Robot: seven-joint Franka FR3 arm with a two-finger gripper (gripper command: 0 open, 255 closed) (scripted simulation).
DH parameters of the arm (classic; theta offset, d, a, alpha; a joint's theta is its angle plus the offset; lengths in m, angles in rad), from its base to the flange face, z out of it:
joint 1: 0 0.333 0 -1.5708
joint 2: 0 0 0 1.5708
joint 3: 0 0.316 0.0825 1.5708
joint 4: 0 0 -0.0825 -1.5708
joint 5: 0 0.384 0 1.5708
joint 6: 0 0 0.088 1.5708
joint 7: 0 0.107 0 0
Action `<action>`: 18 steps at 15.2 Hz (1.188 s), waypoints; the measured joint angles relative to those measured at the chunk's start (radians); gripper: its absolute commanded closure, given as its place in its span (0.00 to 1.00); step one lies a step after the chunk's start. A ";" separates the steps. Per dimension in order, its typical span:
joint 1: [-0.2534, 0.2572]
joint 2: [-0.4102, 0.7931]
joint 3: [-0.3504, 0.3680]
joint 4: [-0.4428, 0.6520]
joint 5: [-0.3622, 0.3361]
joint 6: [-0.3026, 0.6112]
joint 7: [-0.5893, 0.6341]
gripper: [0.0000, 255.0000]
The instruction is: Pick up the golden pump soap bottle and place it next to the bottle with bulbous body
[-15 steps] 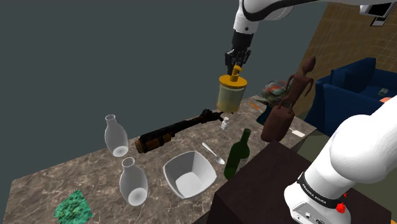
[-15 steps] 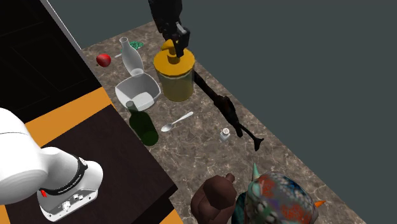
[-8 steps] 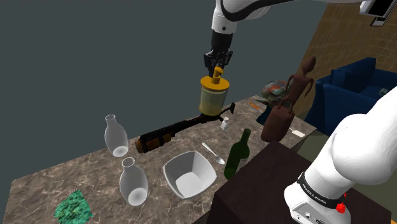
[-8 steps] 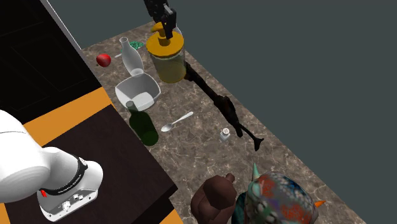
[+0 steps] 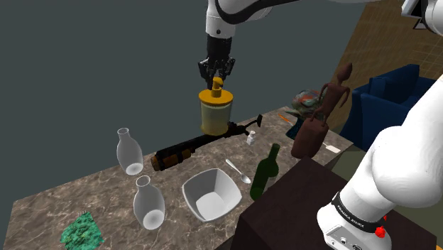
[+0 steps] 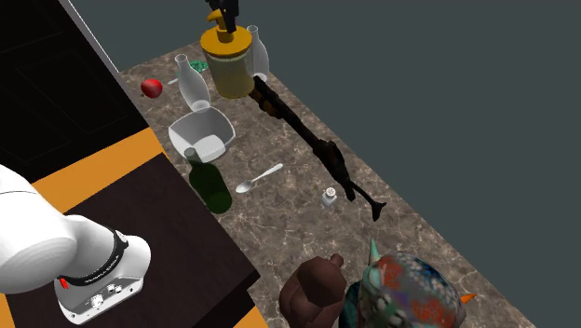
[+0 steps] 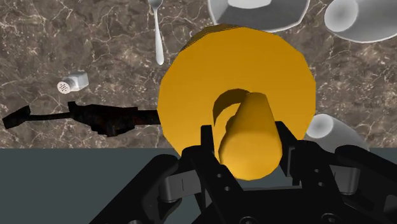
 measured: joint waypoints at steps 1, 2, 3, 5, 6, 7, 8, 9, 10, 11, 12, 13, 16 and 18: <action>0.011 0.022 0.012 0.035 -0.003 -0.014 0.024 1.00; 0.020 0.044 0.022 0.064 -0.006 -0.022 0.044 1.00; 0.033 0.065 0.034 0.083 -0.011 -0.020 0.069 1.00; 0.052 0.119 0.052 0.155 -0.021 -0.041 0.107 1.00; 0.064 0.155 0.061 0.201 -0.028 -0.051 0.129 1.00; 0.074 0.182 0.068 0.226 -0.035 -0.051 0.147 1.00; 0.087 0.213 0.075 0.273 -0.041 -0.069 0.166 1.00; 0.101 0.239 0.084 0.308 -0.049 -0.079 0.189 1.00; 0.114 0.280 0.089 0.362 -0.058 -0.093 0.206 1.00; 0.125 0.301 0.094 0.390 -0.063 -0.102 0.222 1.00; 0.144 0.344 0.101 0.450 -0.074 -0.121 0.244 1.00; 0.160 0.384 0.105 0.512 -0.083 -0.144 0.261 1.00; 0.214 0.510 0.114 0.696 -0.112 -0.208 0.308 1.00; 0.258 0.619 0.114 0.871 -0.133 -0.275 0.331 1.00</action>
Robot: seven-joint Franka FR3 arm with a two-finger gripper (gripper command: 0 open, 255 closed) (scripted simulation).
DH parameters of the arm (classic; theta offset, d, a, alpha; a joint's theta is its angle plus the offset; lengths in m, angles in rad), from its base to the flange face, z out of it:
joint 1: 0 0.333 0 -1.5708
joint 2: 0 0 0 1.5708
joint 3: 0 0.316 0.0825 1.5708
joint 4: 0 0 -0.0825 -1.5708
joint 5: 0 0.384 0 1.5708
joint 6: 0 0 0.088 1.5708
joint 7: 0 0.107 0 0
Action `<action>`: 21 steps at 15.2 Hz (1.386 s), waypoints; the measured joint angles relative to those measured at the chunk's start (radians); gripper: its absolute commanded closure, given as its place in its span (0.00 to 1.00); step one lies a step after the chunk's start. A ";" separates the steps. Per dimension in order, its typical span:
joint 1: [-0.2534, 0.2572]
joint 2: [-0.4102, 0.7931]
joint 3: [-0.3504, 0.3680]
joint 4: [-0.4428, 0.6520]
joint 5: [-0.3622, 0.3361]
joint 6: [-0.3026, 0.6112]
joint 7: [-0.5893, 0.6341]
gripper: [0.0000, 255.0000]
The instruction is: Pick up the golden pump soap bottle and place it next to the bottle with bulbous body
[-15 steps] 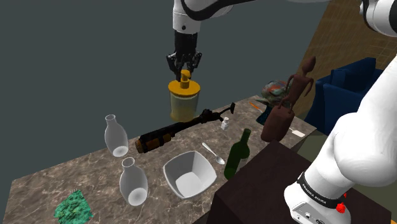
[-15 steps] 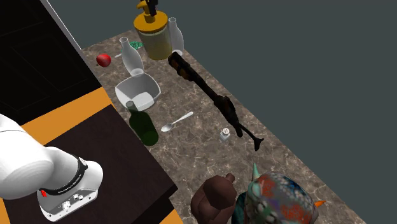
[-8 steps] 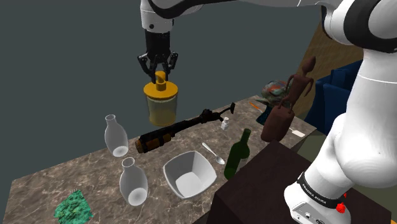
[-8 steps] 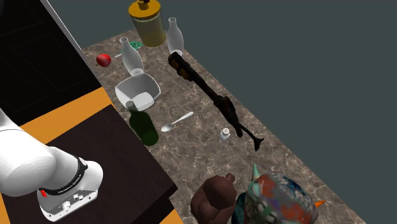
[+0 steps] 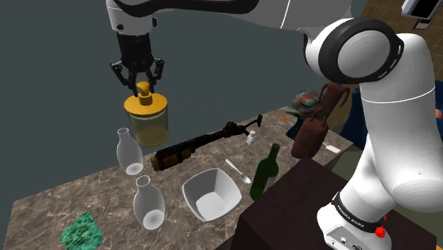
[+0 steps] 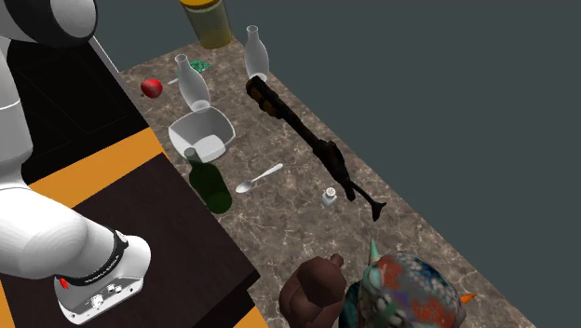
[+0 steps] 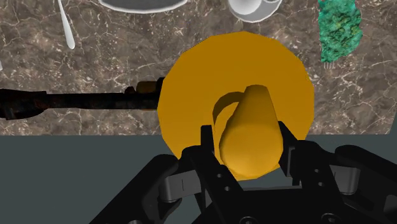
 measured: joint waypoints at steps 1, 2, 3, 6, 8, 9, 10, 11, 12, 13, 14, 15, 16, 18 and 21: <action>0.013 0.028 0.000 0.036 -0.005 -0.009 0.009 1.00; 0.018 0.040 0.000 0.045 -0.007 -0.008 0.013 1.00; 0.018 0.041 0.000 0.036 -0.007 0.003 0.015 1.00; 0.011 0.022 0.001 -0.035 -0.005 0.054 0.020 1.00; 0.007 0.019 0.001 -0.063 -0.005 0.079 0.021 1.00; 0.006 0.015 0.001 -0.082 -0.005 0.094 0.023 1.00; 0.007 0.018 0.001 -0.093 -0.005 0.108 0.025 1.00; 0.006 0.018 0.001 -0.107 -0.006 0.121 0.027 1.00; 0.004 0.014 0.001 -0.127 -0.006 0.138 0.028 1.00; 0.002 0.010 0.001 -0.150 -0.005 0.156 0.029 1.00; 0.000 0.010 0.001 -0.162 -0.005 0.168 0.030 1.00; -0.002 0.007 0.001 -0.179 -0.005 0.182 0.031 1.00; -0.003 0.010 0.000 -0.190 -0.006 0.196 0.031 1.00; -0.004 0.014 -0.001 -0.208 -0.007 0.218 0.033 1.00; -0.006 0.011 -0.001 -0.254 -0.009 0.261 0.038 1.00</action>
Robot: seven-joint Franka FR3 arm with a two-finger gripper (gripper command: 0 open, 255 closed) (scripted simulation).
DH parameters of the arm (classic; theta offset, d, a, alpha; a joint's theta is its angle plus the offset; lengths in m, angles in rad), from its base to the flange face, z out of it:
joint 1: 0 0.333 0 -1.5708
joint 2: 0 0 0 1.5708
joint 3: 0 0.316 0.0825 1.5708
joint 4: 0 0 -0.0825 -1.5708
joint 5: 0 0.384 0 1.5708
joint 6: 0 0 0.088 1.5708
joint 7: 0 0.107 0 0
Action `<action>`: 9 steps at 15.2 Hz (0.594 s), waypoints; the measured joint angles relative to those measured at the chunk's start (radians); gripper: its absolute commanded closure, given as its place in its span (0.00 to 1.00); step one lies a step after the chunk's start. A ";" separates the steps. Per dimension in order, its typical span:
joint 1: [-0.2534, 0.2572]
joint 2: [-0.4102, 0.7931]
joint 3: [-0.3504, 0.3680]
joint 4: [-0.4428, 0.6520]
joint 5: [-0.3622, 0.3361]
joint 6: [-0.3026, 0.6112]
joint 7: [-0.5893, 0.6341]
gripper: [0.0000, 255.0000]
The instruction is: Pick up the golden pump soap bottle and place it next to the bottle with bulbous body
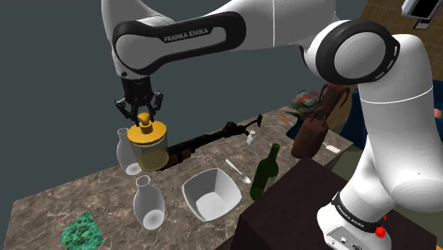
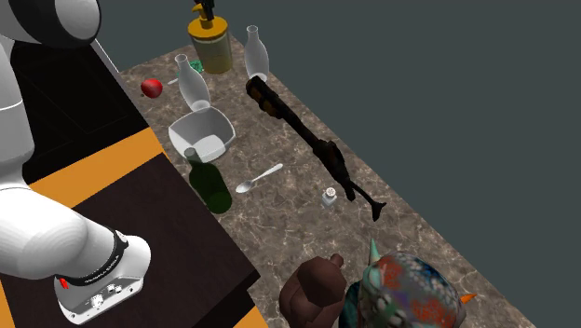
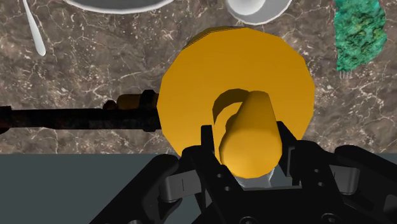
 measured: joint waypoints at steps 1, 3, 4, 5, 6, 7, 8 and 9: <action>0.001 0.005 -0.001 -0.003 -0.001 0.009 0.001 1.00; -0.002 0.008 -0.001 -0.025 -0.002 0.033 0.002 1.00; -0.003 0.011 -0.002 -0.035 -0.003 0.046 0.003 1.00; -0.003 0.015 -0.003 -0.042 -0.004 0.057 0.004 1.00; -0.004 0.013 -0.003 -0.059 -0.005 0.071 0.005 1.00; -0.003 0.018 -0.004 -0.065 -0.006 0.082 0.007 1.00; -0.004 0.019 -0.004 -0.075 -0.007 0.093 0.008 1.00; -0.004 0.025 -0.005 -0.077 -0.008 0.101 0.009 1.00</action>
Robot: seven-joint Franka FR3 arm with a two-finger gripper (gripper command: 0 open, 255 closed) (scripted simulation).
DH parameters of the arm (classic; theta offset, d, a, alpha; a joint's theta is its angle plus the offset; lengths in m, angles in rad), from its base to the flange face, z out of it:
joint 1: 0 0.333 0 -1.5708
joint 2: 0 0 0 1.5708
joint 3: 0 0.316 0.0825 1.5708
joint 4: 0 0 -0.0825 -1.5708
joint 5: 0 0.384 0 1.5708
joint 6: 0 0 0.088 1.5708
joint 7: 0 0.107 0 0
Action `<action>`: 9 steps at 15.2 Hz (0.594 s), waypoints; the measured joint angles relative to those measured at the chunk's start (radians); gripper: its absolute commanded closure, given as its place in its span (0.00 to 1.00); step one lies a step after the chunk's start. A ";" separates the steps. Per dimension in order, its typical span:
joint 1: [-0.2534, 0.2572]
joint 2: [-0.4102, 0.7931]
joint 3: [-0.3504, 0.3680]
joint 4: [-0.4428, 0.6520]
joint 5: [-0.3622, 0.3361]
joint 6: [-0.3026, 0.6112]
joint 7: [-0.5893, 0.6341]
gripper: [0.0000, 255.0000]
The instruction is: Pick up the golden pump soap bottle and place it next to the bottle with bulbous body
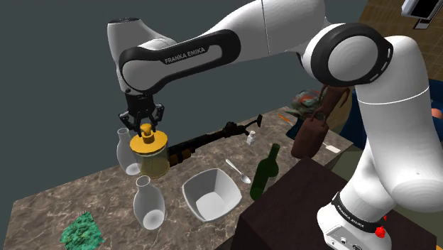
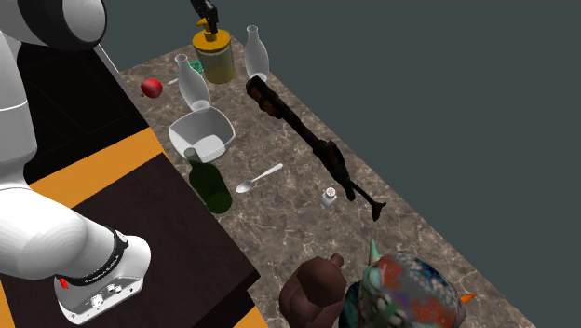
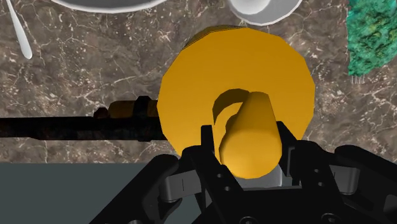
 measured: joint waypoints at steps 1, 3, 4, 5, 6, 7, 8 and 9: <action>0.001 0.004 -0.001 -0.006 -0.001 0.010 0.002 1.00; 0.000 0.012 -0.002 -0.025 -0.004 0.036 0.005 1.00; 0.000 0.016 -0.003 -0.032 -0.005 0.048 0.005 1.00; 0.000 0.020 -0.004 -0.038 -0.006 0.058 0.007 1.00; -0.001 0.025 -0.004 -0.041 -0.007 0.066 0.006 1.00; -0.001 0.032 -0.006 -0.046 -0.009 0.077 0.007 1.00; -0.002 0.034 -0.006 -0.057 -0.010 0.089 0.007 1.00; -0.001 0.037 -0.007 -0.062 -0.011 0.099 0.011 1.00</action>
